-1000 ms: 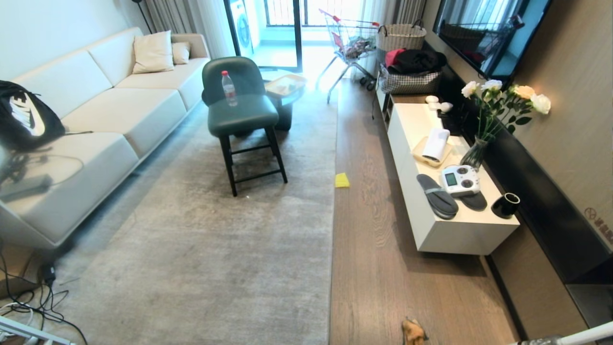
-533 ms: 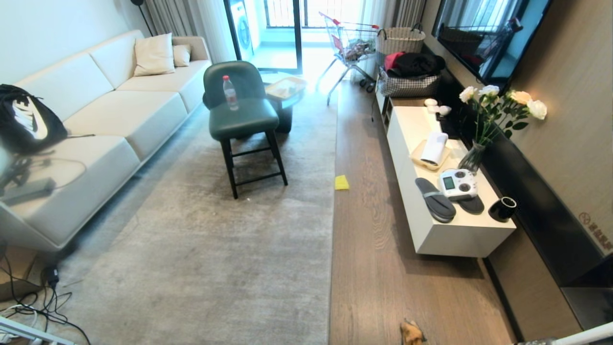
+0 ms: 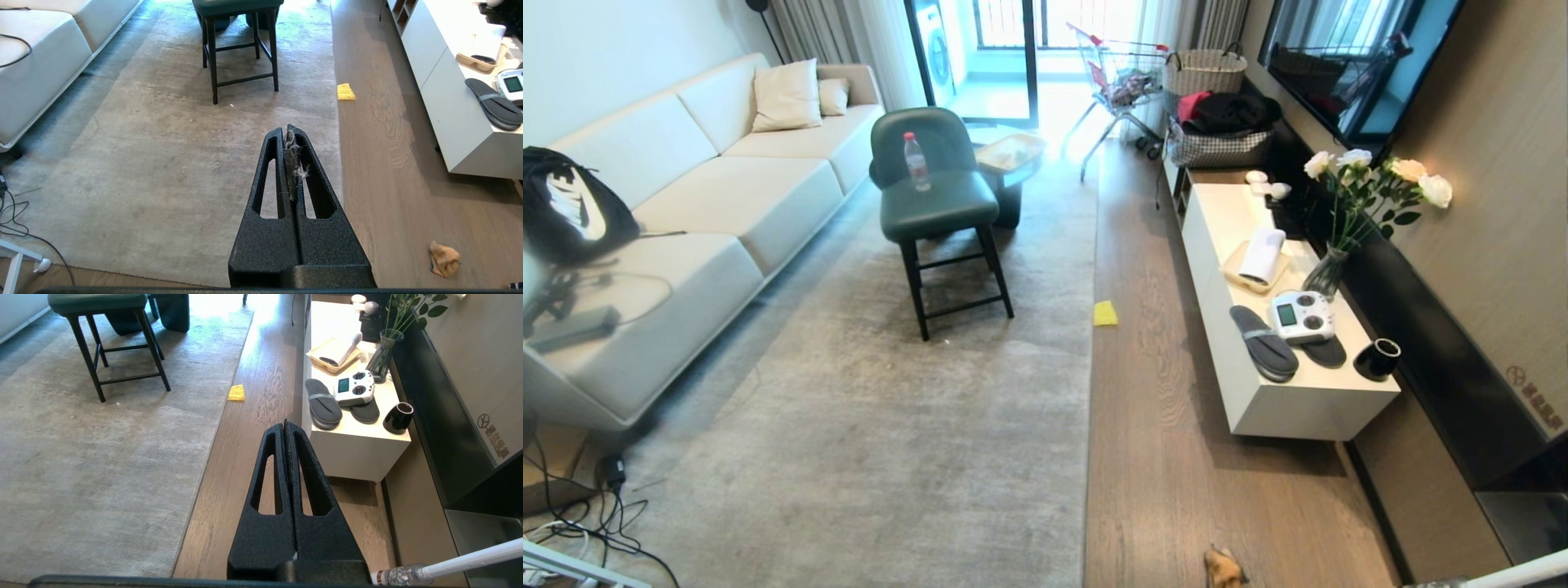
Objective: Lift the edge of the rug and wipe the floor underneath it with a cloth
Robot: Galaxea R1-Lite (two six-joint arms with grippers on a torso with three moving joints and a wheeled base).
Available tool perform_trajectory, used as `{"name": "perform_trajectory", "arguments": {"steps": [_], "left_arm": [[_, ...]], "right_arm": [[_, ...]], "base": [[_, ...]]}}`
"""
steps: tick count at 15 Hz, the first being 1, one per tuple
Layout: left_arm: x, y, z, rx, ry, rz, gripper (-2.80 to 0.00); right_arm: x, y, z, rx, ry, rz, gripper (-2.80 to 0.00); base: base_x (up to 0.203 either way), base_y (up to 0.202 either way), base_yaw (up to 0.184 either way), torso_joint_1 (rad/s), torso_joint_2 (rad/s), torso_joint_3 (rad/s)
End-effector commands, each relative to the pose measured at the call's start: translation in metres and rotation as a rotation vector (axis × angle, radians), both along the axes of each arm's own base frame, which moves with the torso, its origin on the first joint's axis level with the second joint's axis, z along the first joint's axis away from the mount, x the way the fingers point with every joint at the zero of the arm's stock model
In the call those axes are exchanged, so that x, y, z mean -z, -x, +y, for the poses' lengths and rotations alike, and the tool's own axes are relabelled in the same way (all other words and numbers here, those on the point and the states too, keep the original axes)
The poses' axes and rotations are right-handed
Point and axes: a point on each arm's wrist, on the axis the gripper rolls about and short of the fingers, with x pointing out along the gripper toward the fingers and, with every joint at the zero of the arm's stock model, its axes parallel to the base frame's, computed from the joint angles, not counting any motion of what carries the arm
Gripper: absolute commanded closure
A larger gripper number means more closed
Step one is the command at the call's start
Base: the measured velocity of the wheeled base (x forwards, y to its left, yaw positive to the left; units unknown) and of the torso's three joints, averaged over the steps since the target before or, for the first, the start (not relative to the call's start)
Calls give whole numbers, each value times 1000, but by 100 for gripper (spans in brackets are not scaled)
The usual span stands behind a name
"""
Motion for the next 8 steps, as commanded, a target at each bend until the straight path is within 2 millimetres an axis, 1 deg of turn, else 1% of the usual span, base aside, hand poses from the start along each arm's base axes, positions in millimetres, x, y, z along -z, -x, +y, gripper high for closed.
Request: {"name": "perform_trajectory", "arguments": {"steps": [1,8], "left_arm": [[0,0,0,0,1,0,0],[0,0,0,0,1,0,0]], "right_arm": [[0,0,0,0,1,0,0],[0,0,0,0,-1,0,0]], "base": [[0,0,0,0,0,0],[0,0,0,0,0,0]]}}
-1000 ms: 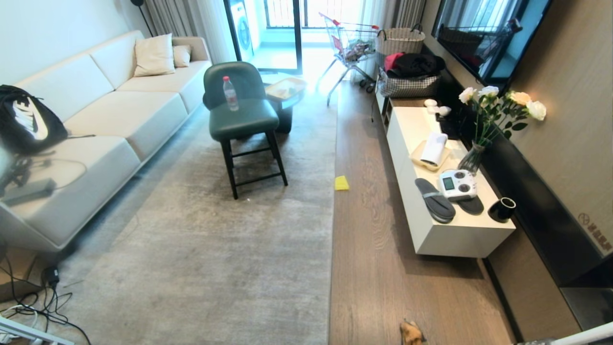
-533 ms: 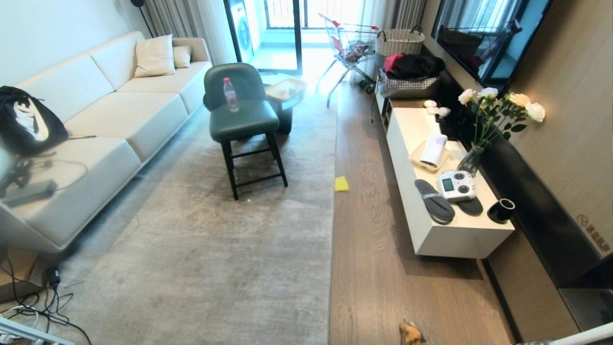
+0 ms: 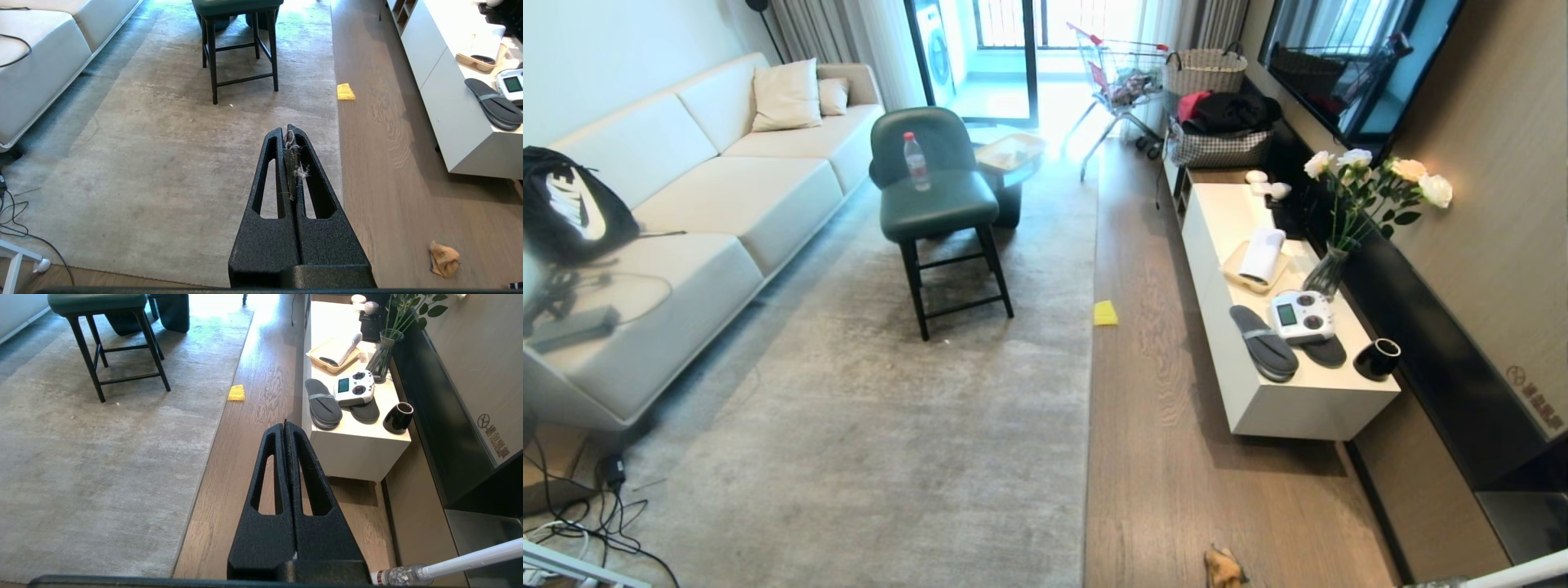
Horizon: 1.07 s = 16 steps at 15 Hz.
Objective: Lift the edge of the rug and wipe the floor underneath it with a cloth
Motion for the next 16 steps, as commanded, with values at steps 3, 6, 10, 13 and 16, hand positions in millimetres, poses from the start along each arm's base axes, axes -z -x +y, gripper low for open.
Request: {"name": "perform_trajectory", "arguments": {"steps": [3,6,10,13,16], "left_arm": [[0,0,0,-1,0,0,0],[0,0,0,-1,0,0,0],[0,0,0,-1,0,0,0],[0,0,0,-1,1,0,0],[0,0,0,-1,0,0,0]], "right_arm": [[0,0,0,-1,-2,0,0],[0,0,0,-2,-2,-1,0],[0,0,0,-4,-2,0,0],[0,0,0,-3,-13,-1,0],[0,0,0,-3,-13,-1,0]], "base": [[0,0,0,0,0,0],[0,0,0,0,0,0],[0,0,0,0,0,0],[0,0,0,0,0,0],[0,0,0,0,0,0]]}}
